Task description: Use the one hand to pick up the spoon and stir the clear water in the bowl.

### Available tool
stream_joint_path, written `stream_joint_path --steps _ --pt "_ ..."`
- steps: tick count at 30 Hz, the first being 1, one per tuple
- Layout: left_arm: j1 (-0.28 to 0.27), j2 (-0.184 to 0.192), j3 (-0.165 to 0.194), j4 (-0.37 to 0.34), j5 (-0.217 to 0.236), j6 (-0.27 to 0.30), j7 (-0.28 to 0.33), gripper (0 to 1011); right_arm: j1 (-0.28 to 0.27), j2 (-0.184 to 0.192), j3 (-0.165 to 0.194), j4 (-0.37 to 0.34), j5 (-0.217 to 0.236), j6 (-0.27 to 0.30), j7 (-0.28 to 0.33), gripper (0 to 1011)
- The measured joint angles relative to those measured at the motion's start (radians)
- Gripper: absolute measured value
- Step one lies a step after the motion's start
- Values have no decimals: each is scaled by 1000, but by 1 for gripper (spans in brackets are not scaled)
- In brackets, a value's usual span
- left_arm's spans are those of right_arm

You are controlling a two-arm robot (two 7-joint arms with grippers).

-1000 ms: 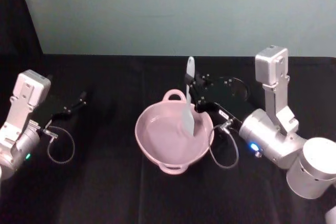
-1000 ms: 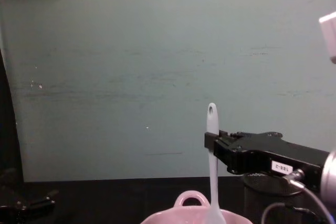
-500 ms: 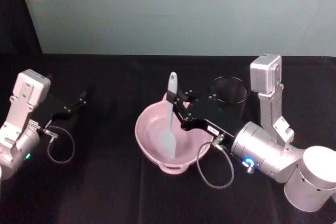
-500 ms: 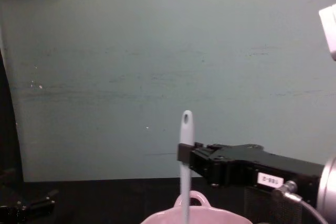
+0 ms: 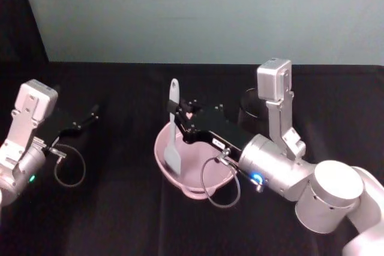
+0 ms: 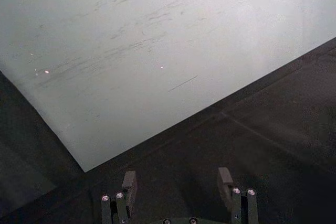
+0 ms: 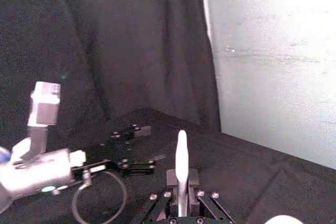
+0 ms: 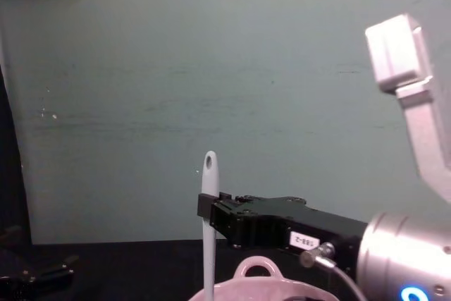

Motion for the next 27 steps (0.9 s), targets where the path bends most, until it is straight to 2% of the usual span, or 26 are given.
stream_joint_path --steps 8,13,22,27 --pt "0 0 0 0 0 0 0 1011 34 -51 2 81 -51 -38 -61 109" --pt "0 0 0 0 0 0 0 1011 28 -76 28 95 -102 -67 -127 109" --pt "0 0 0 0 0 0 0 1011 -1 -60 66 66 -161 -89 -165 109" --pt "0 0 0 0 0 0 0 1011 -25 -35 92 35 -176 -69 -165 109"
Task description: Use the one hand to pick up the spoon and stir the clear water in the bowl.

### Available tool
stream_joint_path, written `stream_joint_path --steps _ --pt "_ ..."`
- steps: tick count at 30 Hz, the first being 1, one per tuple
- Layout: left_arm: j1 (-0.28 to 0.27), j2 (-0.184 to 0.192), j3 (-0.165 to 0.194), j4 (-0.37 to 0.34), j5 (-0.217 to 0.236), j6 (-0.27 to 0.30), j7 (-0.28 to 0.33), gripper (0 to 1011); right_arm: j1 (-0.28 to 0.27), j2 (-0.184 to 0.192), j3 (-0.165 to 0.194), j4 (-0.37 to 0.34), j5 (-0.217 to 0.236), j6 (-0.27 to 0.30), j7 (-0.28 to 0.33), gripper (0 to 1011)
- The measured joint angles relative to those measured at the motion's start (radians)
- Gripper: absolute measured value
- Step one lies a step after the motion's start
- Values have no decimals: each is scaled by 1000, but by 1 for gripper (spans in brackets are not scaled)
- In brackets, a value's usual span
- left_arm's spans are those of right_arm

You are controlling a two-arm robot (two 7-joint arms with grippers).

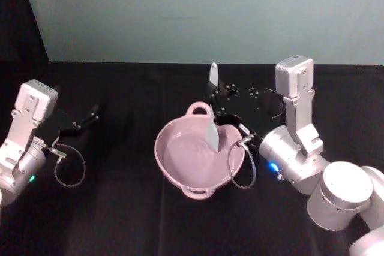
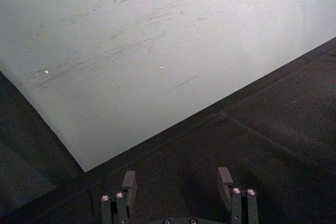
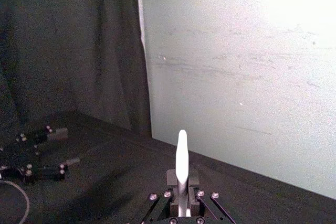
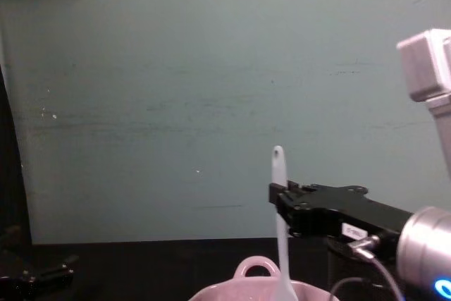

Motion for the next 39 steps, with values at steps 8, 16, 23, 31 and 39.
stream_joint_path --steps 8,16,23,31,39 --pt "0 0 0 0 0 0 0 1011 -50 32 35 -81 49 78 60 109" --pt "0 0 0 0 0 0 0 1011 -93 50 33 -149 116 134 98 109" --pt "0 0 0 0 0 0 0 1011 -94 39 44 -155 160 159 72 109" --pt "0 0 0 0 0 0 0 1011 -78 35 103 -181 250 243 20 109" --pt "0 0 0 0 0 0 0 1011 -68 35 157 -235 343 307 -11 109"
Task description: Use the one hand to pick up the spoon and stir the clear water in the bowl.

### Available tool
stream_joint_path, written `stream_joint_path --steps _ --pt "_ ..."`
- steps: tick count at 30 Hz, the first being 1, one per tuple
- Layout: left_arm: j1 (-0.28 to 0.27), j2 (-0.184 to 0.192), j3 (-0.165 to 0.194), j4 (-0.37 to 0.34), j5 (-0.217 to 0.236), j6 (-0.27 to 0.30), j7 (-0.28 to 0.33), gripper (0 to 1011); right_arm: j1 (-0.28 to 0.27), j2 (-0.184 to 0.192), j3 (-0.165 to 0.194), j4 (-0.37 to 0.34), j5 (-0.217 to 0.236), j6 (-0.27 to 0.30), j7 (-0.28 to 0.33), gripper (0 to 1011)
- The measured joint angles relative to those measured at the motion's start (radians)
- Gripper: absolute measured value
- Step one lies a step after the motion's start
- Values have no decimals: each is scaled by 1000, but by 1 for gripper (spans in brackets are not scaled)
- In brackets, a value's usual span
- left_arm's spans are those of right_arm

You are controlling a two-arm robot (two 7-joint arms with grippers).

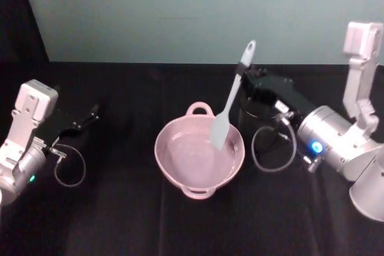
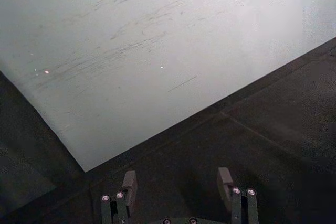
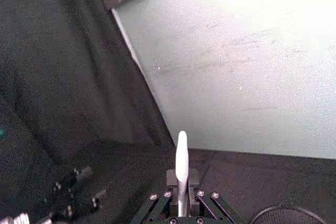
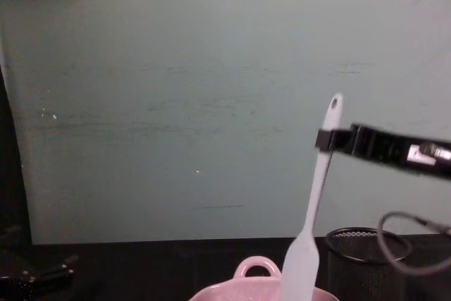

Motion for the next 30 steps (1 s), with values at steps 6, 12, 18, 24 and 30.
stream_joint_path --steps 6,12,18,24,30 --pt "0 0 0 0 0 0 0 1011 18 0 41 -35 57 41 -38 109" --pt "0 0 0 0 0 0 0 1011 29 -2 81 -52 100 54 -81 109" --pt "0 0 0 0 0 0 0 1011 43 -12 122 -38 140 51 -118 109" --pt "0 0 0 0 0 0 0 1011 64 -13 145 12 155 22 -149 109" --pt "0 0 0 0 0 0 0 1011 85 -19 150 76 177 0 -163 109"
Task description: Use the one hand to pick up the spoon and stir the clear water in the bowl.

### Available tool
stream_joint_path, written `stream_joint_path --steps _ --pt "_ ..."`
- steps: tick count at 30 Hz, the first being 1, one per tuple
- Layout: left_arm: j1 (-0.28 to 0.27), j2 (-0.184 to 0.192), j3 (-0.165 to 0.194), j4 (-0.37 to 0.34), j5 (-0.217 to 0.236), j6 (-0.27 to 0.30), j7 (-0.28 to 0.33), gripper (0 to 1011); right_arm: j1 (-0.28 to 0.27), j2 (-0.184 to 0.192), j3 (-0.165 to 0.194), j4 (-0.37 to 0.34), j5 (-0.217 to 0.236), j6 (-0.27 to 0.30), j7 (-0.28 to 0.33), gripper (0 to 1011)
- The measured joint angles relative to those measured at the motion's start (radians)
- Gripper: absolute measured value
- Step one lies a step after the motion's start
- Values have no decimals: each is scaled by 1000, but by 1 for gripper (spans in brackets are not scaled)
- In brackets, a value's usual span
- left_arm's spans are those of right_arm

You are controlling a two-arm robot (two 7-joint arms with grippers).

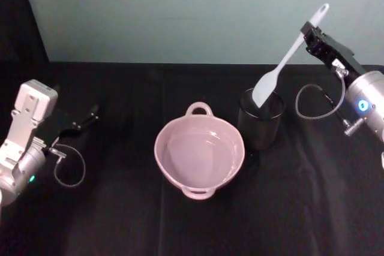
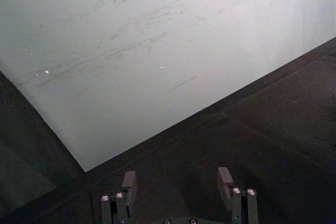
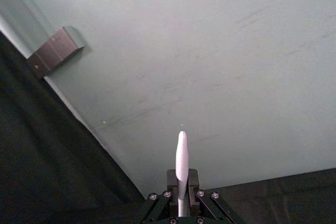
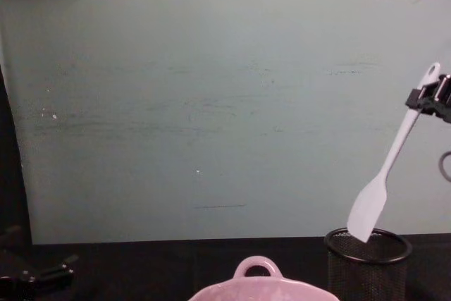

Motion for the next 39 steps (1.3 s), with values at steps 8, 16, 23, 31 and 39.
stream_joint_path --steps 8,16,23,31,39 --pt "0 0 0 0 0 0 0 1011 7 -1 -8 53 12 -36 -8 109" --pt "0 0 0 0 0 0 0 1011 11 -2 -26 112 26 -72 -12 109" --pt "0 0 0 0 0 0 0 1011 12 -2 -45 156 39 -85 -21 109" --pt "0 0 0 0 0 0 0 1011 12 3 -64 178 42 -109 -27 109" --pt "0 0 0 0 0 0 0 1011 12 7 -79 191 40 -118 -26 109"
